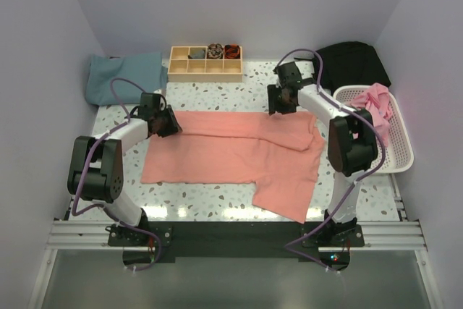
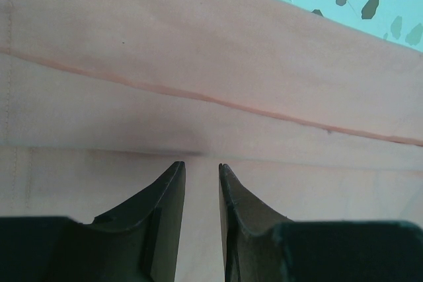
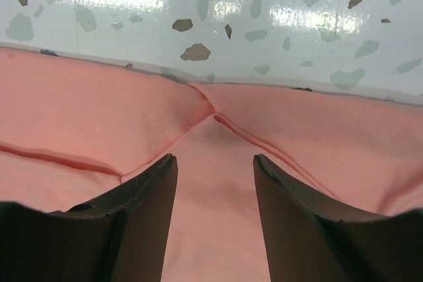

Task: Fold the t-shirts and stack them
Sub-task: Fold the flattened tshirt in 1/3 of the way

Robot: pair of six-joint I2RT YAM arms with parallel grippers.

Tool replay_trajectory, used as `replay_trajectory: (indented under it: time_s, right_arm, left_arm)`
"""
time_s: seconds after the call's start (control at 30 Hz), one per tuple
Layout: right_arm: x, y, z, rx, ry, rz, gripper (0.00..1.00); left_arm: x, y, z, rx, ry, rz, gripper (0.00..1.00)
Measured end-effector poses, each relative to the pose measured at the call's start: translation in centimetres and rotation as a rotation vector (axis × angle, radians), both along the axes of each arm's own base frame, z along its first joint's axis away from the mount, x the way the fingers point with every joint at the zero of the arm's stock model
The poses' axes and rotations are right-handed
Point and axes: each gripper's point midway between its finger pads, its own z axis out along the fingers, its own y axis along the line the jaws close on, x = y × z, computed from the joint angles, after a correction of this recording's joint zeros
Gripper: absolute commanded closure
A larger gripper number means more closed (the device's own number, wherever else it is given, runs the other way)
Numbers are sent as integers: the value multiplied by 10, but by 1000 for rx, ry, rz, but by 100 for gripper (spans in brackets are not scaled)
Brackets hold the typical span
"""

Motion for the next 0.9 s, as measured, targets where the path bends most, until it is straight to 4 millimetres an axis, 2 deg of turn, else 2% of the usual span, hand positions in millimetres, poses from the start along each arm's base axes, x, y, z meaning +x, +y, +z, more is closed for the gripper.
replay_trajectory:
  time_s: [0.17,0.33,0.43,0.47,0.63,0.67,0.83,0.87,0.9]
  right_arm:
    - [2,1,-6,-5,10,4,44]
    - [6,2,-26,-16,46,4,46]
    - [4,1,-38,-26,74,4,56]
    - [3,1,-40,-28,79,5,66]
    - [2,0,-42,-31,83,8,97]
    - [2,0,-42,-31,84,7,100]
    - [1,0,-41,-31,82,6,100]
    - [0,0,-40,-31,82,6,100]
    - [-2,-1,-38,-29,78,7,100]
  left_arm:
    - [0,0,0,0,0,0,68]
    - [0,0,0,0,0,0,68]
    - [0,0,0,0,0,0,68]
    - [0,0,0,0,1,0,68]
    - [0,0,0,0,0,0,68]
    - [0,0,0,0,0,0,68]
    - [0,0,0,0,1,0,67]
    - [0,0,0,0,1,0,58]
    - [0,0,0,0,0,0,54]
